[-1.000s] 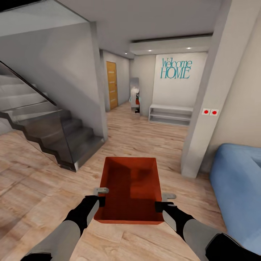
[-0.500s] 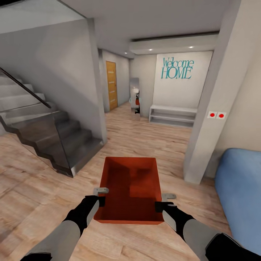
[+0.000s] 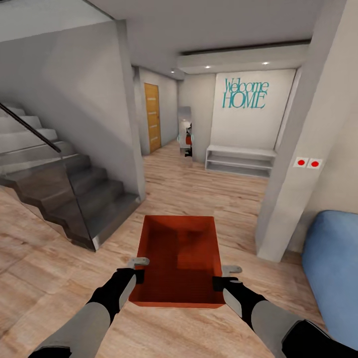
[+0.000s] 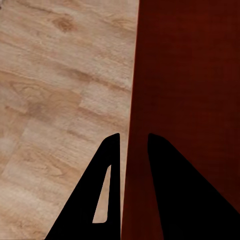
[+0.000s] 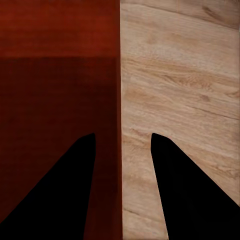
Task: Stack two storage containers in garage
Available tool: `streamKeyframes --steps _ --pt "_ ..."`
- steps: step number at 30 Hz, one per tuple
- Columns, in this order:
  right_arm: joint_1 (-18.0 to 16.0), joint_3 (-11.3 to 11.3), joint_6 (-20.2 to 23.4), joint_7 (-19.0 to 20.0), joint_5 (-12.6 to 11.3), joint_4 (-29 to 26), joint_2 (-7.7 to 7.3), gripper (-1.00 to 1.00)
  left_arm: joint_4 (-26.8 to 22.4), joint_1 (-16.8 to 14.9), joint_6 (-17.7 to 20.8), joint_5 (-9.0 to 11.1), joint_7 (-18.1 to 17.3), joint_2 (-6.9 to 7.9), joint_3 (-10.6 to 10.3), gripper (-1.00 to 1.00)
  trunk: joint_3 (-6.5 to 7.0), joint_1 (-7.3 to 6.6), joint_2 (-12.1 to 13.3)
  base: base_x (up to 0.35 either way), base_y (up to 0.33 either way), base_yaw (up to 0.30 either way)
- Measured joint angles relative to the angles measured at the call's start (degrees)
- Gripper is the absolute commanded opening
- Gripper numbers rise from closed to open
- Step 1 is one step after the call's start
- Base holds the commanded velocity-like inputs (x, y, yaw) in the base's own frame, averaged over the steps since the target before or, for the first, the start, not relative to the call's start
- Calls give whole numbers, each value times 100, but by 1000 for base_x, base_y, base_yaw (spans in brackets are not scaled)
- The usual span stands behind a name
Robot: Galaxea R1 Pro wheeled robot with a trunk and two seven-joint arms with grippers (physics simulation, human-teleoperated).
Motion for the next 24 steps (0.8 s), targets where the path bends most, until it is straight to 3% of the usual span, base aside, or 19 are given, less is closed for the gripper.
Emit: streamKeyframes --steps 10,24 --pt "-1 3 3 0 -1 -1 -1 -100 2 -1 -1 5 1 0 -5 -100 0 0 0 322 0 -10" --pt "0 -14 -3 -2 15 2 6 -100 4 -1 -5 21 -4 10 -19 -100 0 0 0 322 0 -204"
